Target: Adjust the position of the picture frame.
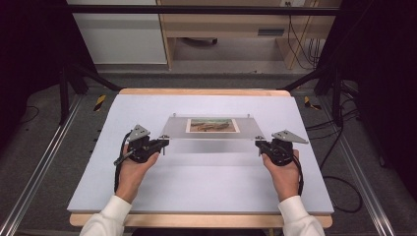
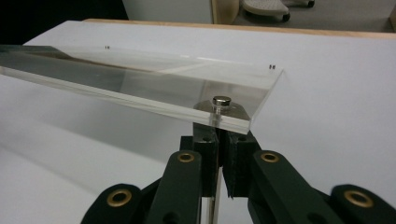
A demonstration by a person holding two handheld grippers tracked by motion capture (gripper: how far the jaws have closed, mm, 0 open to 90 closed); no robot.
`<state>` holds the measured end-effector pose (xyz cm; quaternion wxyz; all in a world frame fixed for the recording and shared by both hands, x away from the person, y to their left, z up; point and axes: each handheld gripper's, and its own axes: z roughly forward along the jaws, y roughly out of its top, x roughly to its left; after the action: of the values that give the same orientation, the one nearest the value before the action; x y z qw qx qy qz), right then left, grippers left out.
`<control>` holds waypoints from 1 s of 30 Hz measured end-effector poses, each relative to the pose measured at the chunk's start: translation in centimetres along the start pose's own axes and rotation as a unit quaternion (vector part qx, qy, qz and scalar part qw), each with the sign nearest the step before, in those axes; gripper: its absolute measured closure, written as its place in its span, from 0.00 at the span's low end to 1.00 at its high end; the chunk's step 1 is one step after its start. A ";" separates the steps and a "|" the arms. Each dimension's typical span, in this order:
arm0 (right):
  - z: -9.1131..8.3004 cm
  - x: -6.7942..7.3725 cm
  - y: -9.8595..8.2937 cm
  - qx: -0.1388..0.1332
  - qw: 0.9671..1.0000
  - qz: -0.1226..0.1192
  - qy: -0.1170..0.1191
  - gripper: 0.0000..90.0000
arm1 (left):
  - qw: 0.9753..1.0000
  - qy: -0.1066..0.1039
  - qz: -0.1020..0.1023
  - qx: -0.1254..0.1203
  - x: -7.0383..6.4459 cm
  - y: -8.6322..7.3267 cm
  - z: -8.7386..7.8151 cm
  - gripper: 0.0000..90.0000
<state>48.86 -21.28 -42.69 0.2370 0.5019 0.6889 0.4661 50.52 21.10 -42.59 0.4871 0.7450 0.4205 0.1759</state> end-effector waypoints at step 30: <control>0.2 -0.1 -4.1 0.056 0.998 0.020 0.006 0.94 | 0.999 0.001 -0.011 0.045 -0.9 -4.1 0.4 0.93</control>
<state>47.17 -21.57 -46.42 0.1951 0.5249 0.7053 0.4346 48.40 20.84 -46.18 0.4544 0.7617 0.4363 0.1518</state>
